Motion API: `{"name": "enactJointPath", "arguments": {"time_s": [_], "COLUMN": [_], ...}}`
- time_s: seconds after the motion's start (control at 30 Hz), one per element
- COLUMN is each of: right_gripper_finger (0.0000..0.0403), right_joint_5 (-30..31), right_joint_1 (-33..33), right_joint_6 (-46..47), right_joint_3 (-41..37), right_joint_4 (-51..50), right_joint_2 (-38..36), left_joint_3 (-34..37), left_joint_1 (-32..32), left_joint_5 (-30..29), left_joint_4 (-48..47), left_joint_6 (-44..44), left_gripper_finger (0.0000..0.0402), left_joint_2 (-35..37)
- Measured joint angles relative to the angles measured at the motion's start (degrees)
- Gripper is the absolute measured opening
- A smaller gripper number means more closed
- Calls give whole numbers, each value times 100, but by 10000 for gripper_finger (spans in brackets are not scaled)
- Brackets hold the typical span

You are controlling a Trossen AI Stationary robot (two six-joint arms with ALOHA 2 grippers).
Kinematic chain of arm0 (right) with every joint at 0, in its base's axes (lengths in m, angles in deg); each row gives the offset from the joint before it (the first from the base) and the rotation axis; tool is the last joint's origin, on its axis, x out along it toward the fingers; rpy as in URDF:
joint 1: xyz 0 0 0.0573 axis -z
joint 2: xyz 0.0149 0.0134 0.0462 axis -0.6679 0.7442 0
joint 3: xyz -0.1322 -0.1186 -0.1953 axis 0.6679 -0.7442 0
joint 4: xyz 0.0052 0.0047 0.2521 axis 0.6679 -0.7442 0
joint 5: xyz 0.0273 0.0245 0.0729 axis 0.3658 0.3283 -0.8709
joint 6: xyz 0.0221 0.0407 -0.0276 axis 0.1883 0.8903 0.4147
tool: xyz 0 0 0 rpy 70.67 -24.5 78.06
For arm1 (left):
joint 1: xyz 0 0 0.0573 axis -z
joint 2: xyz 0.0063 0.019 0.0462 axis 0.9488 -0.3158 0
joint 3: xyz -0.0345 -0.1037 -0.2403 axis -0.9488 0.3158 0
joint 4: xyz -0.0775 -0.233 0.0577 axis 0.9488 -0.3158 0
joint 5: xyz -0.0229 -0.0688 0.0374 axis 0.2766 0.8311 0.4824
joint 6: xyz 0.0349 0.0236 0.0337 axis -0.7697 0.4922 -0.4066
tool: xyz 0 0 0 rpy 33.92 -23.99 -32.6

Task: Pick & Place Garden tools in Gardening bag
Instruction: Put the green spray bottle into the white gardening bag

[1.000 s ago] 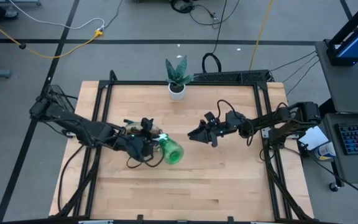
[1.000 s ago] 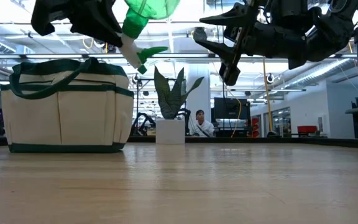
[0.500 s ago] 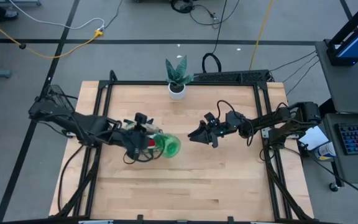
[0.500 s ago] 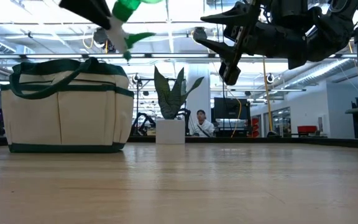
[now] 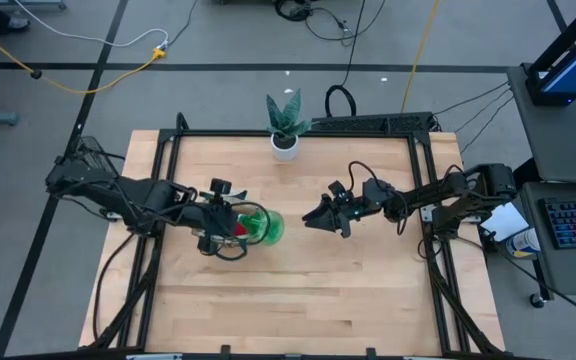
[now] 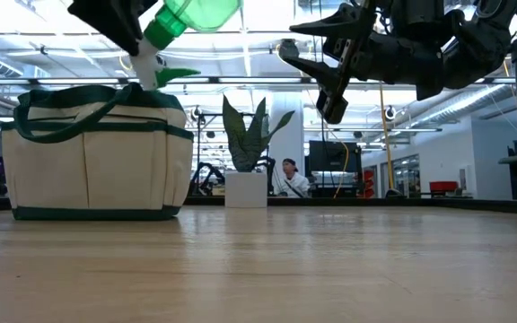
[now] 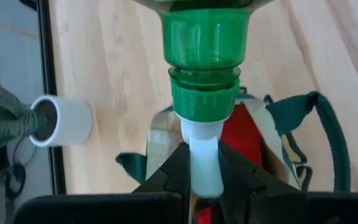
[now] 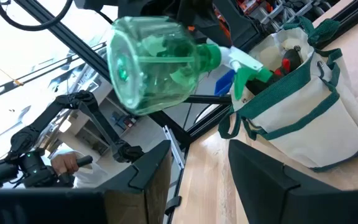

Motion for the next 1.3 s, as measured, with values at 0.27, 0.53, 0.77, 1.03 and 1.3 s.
{"name": "enactJointPath", "arguments": {"time_s": [0.27,0.53,0.77,1.03,1.3], "right_gripper_finger": [155,155,155,155,155], "right_joint_5": [-2,-2,-2,-2,-2], "right_joint_1": [0,0,0,0,0], "right_joint_6": [-2,-2,-20,-45,-63], "right_joint_3": [0,0,0,0,0], "right_joint_4": [-97,-179,-180,-188,-188], "right_joint_2": [0,0,0,0,0], "left_joint_3": [0,0,0,0,0], "left_joint_1": [-28,-30,-30,-30,-30], "left_joint_5": [234,259,276,444,707], "left_joint_4": [-789,-1488,-1958,-2737,-3051], "left_joint_6": [681,1033,1544,2205,2519], "left_gripper_finger": [53,53,53,53,53], "left_joint_2": [15,15,15,15,15]}}
